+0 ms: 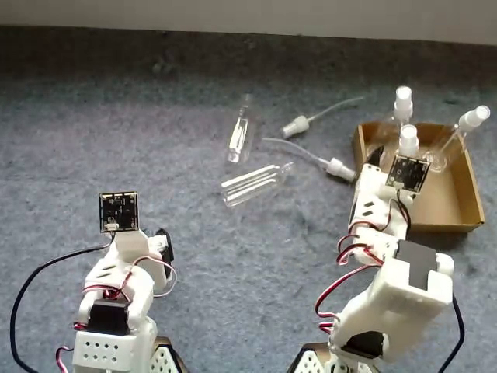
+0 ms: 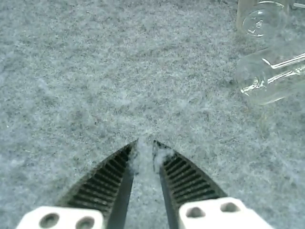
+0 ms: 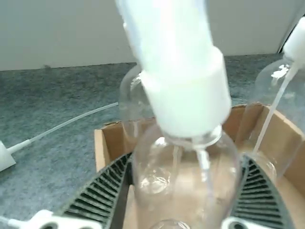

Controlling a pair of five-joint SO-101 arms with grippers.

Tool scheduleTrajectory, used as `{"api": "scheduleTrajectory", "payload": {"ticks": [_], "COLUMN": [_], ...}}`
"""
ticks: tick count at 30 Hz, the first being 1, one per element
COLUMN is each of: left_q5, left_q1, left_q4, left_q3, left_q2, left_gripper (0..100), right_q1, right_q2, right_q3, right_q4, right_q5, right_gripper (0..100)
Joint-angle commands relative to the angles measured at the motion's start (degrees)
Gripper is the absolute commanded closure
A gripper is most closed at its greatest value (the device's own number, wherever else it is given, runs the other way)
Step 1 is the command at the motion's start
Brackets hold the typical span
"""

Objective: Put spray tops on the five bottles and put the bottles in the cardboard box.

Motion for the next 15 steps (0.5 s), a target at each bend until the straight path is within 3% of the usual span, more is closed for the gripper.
{"api": "scheduleTrajectory", "payload": {"ticks": [1, 6, 15], "left_q5": [0.18, 0.18, 0.18], "left_q1": [1.27, 1.27, 1.27], "left_q4": [-1.32, -1.32, -1.41], "left_q3": [1.27, 1.27, 1.27], "left_q2": [-0.31, -0.31, -0.31], "left_gripper": [99, 99, 99], "right_q1": [-0.57, -0.48, -0.57], "right_q2": [-0.84, -0.84, -1.01], "right_q3": [-1.36, -1.27, 0.84], "right_q4": [-0.75, -0.48, -0.66], "right_q5": [0.53, 0.62, 7.91], "right_gripper": [71.3, 71.3, 71.3]}}
